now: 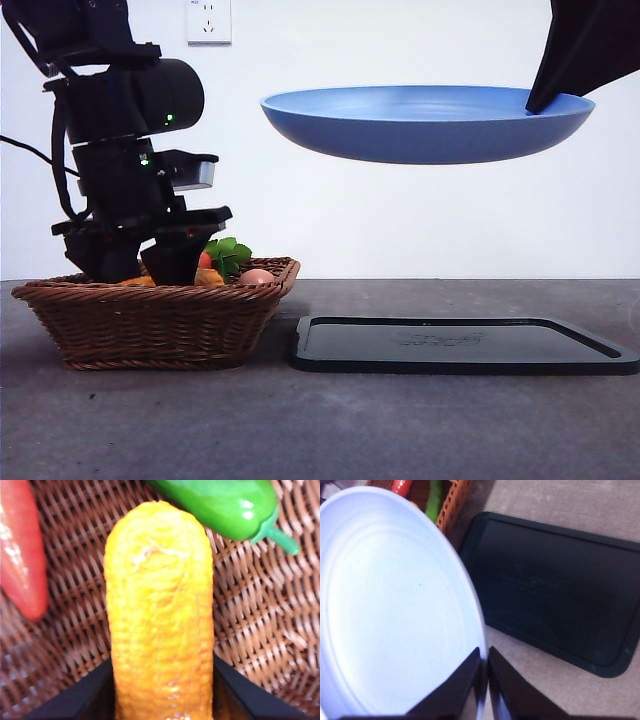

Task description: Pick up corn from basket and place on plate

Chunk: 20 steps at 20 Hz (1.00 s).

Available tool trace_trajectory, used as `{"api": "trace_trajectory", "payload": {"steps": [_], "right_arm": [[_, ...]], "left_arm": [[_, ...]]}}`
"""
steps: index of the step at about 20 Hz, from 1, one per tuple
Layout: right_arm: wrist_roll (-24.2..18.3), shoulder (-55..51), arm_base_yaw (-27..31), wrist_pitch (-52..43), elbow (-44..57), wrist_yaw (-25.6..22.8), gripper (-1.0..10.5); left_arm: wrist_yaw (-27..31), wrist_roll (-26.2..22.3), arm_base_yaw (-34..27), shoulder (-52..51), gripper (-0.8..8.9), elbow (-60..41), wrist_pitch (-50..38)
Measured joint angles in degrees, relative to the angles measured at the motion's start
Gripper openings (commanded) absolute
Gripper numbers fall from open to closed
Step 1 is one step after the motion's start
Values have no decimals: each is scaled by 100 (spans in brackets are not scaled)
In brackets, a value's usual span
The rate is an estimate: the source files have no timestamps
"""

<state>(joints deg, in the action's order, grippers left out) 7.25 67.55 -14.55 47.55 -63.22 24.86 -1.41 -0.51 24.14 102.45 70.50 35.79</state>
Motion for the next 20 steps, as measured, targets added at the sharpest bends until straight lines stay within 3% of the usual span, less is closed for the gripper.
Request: {"api": "trace_trajectory", "payload": {"steps": [5,10,16,20], "right_arm": [[0,638,0,85,-2,-111,2],[4,1652,-2,-116,-2,175,2],[70,1873,-7,-258,-4,365,2],[70,1873,-7,-205,-4,365,2]], "left_arm": [[-151,140,0,-1180,219,85,107],[-1228,549,407,-2258,219,118,83],[-1300,610,1510,-1670,219,125,-267],[-1311,608,1878,-1215,219,125,-595]]}}
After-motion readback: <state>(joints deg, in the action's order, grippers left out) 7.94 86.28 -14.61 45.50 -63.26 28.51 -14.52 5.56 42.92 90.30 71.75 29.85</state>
